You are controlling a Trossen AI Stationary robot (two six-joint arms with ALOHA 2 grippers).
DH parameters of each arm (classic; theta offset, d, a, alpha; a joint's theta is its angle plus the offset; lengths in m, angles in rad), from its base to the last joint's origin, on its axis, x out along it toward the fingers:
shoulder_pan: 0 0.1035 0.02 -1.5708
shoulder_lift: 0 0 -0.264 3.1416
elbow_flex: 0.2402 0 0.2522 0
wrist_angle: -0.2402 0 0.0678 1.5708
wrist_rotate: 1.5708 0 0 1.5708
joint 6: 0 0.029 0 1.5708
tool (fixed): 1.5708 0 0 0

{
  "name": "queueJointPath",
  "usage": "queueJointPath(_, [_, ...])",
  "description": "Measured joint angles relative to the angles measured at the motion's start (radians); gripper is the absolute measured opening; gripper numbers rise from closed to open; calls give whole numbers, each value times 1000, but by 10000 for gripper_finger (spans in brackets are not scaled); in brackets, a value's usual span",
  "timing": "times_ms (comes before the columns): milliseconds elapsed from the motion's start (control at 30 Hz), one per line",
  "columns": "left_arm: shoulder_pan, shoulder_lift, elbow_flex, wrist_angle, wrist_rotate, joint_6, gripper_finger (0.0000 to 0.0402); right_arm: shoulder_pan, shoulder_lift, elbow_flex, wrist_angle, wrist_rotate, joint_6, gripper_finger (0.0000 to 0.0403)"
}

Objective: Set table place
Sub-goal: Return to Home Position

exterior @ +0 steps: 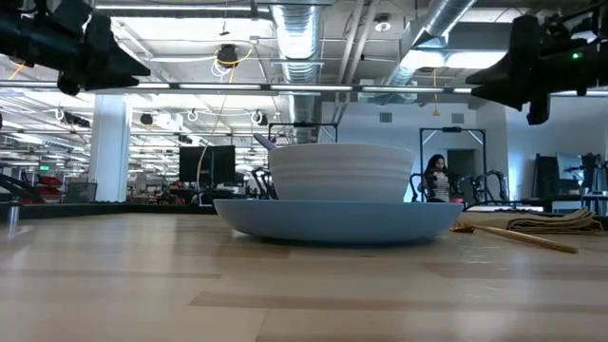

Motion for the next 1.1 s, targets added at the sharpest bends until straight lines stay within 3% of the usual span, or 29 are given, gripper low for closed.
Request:
queueJointPath(133, [0, 0, -29, 13, -5, -30, 224, 13, -103, -10, -80, 2, 1, 170])
queueJointPath(533, [0, 0, -164, 19, -12, -167, 224, 13, -99, -9, -233, 25, 36, 170])
queueJointPath(700, [0, 3, -181, 95, -18, -112, 224, 13, -99, -9, -270, 27, 35, 170])
queueJointPath(1100, [0, 3, -181, 87, -17, -92, 224, 13, -99, -9, -303, 26, 35, 173])
